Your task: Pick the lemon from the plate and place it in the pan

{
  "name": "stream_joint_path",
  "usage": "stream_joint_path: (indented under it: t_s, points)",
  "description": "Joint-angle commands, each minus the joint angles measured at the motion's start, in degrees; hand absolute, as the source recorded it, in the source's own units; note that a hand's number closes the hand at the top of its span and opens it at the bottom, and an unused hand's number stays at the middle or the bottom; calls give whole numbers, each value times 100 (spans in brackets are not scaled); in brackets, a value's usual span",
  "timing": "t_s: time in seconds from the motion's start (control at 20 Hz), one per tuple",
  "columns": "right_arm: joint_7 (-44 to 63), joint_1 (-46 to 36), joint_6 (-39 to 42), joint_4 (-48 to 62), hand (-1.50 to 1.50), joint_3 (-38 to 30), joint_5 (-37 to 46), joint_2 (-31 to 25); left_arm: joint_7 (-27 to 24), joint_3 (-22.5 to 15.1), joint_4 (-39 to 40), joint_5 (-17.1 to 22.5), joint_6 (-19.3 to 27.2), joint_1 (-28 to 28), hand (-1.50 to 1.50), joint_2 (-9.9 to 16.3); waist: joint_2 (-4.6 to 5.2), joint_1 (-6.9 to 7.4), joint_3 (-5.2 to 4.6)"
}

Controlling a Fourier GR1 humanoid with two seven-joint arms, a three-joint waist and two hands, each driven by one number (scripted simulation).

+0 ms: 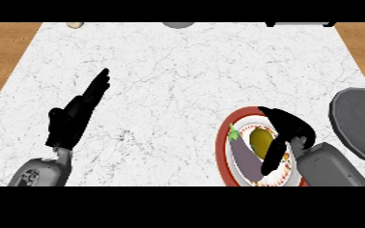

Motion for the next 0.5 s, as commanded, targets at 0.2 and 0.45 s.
stream_joint_path:
  t_s: [0.2,0.45]
  points:
    - [-64,109,265,483,-150,-205,587,591,166,193,-368,-240,-238,251,0,-148,0,9,2]
    - [-604,379,283,439,150,330,921,686,30,300,-182,-241,-350,81,0,-95,-1,-1,2]
